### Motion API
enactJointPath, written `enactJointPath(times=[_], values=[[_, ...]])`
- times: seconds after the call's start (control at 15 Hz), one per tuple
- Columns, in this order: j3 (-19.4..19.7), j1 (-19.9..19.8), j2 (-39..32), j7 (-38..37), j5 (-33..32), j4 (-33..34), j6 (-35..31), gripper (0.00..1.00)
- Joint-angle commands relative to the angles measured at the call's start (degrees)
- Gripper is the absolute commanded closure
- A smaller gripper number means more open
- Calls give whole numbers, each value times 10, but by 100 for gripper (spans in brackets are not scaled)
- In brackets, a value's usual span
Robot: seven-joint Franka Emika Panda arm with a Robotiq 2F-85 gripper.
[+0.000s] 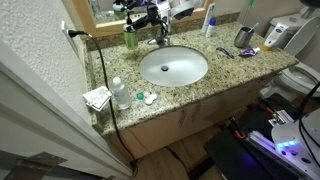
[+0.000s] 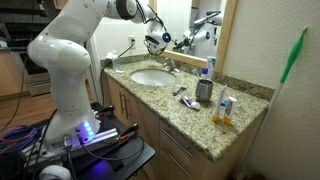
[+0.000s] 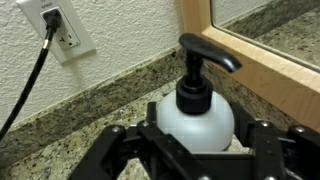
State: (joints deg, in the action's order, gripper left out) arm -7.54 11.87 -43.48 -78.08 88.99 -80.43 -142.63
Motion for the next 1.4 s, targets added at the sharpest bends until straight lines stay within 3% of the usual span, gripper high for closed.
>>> enactJointPath(times=[0.0, 0.87, 0.93, 1.0, 1.33], values=[[-7, -5, -35, 27, 21, 39, -34, 54], [-19, -3, -89, 69, 19, 87, -112, 54], [-19, -4, -89, 66, 19, 87, -111, 42], [-22, -5, -88, 67, 19, 86, -109, 7], [-18, 1, -46, 37, 2, 38, -113, 0]])
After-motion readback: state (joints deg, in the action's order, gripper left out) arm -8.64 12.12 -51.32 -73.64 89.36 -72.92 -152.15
